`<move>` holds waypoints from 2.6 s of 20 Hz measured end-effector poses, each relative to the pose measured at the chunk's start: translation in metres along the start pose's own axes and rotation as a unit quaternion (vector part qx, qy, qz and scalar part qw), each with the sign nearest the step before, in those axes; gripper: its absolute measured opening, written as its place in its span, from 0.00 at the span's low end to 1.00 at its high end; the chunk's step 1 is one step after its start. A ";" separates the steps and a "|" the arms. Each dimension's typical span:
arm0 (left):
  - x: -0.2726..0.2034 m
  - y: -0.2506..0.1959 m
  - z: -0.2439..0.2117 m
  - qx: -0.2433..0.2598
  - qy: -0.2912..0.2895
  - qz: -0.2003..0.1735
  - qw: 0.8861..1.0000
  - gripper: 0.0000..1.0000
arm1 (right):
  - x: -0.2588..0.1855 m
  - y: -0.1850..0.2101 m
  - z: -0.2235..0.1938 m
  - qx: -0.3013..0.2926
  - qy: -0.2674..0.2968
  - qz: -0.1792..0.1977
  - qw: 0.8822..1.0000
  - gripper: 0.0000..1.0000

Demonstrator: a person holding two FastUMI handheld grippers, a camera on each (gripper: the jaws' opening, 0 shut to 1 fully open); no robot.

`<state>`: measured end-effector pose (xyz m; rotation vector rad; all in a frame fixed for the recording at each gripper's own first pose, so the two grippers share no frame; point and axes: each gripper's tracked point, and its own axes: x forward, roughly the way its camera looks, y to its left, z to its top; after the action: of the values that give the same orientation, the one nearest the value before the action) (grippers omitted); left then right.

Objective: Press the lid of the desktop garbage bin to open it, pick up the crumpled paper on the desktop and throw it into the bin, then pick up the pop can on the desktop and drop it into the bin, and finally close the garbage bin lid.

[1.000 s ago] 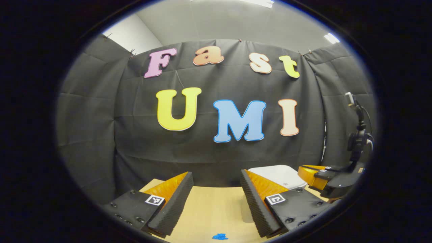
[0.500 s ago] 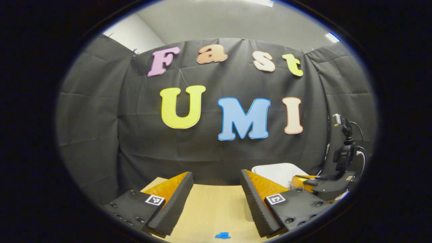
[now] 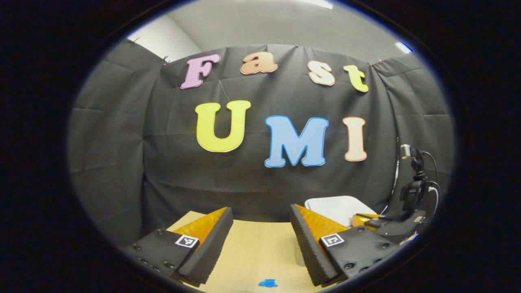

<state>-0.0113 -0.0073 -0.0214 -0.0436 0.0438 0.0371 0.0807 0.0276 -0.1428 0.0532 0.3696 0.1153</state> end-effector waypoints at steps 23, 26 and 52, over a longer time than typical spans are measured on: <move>-0.006 -0.011 -0.008 0.016 0.002 -0.012 1.000 0.92 | -0.041 -0.001 0.039 0.007 -0.061 0.004 0.998 0.08; -0.003 -0.011 -0.016 0.012 0.009 -0.015 1.000 0.95 | -0.051 -0.004 0.054 0.014 -0.080 -0.002 0.997 0.08; 0.014 -0.015 -0.277 0.016 0.240 -0.067 0.968 0.96 | -0.097 -0.027 0.087 0.001 -0.127 -0.044 0.991 0.92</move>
<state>-0.0091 -0.0338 -0.2973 -0.0214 0.5260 -0.1105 0.0249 -0.0133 -0.0291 0.0522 0.1175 0.0202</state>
